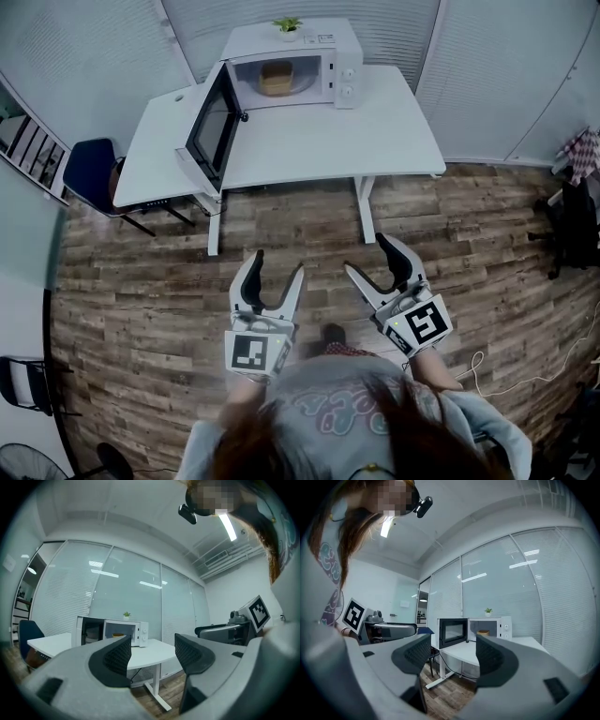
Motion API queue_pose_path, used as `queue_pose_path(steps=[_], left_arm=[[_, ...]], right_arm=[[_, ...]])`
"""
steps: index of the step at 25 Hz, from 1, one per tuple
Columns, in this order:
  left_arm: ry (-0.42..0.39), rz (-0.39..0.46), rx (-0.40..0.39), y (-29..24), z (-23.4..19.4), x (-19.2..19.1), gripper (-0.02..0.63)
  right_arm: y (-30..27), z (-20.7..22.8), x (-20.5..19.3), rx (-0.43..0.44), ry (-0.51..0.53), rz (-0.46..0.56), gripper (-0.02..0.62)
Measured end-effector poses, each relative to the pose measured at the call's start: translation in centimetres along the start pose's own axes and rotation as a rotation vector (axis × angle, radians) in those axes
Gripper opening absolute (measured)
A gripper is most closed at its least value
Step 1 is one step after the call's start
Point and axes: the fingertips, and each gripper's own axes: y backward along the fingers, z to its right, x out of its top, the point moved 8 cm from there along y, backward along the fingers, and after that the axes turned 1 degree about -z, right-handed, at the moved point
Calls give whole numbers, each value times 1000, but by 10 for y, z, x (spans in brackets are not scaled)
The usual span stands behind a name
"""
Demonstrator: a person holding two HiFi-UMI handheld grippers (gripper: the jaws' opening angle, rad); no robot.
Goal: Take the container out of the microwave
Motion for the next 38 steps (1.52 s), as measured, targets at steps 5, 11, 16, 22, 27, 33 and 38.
queue_pose_path(steps=[5,11,16,22,27,33,38], left_arm=[[2,6,17,-25,5,-4,262],[-9,1,21,-34,2,-6,261],[-19,4,17,-42,-2,-3,261],[-13,8,5,-49,-2,-4,261],[-10,-11,1,-48,-2,-8,261],[-12,0,-2,-53,7,-9,261],[-19,11,5,-50,13,-7,261]], right_arm=[[-10,26,-2,30,-20,7,287],[-19,37,-5,56,-48,1,287],[-26,42,-6,59,-43,-2,287],[-32,45,-4,70,-52,4,287],[-33,43,-5,82,-57,0,287],[-25,55,-3,60,-55,19,287],[-22,55,-4,64,-25,2,286]])
